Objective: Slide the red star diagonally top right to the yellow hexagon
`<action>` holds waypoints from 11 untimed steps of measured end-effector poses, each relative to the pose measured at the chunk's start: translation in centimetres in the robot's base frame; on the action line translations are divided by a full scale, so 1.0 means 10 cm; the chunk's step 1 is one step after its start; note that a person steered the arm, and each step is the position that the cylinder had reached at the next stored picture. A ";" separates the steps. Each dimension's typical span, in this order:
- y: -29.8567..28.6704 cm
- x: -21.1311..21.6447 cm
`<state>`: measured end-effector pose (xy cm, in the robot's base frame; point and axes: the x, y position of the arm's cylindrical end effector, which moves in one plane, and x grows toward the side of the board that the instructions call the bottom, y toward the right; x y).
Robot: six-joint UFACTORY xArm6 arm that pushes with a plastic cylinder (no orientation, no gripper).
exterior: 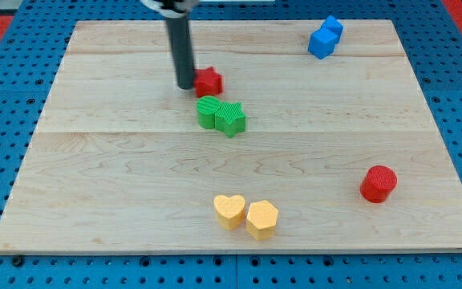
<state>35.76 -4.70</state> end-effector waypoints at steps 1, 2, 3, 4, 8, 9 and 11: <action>0.45 -0.01; 0.41 -0.38; 0.33 -0.51; 0.32 -0.51; 0.59 -0.01; 0.81 0.32; 1.37 0.33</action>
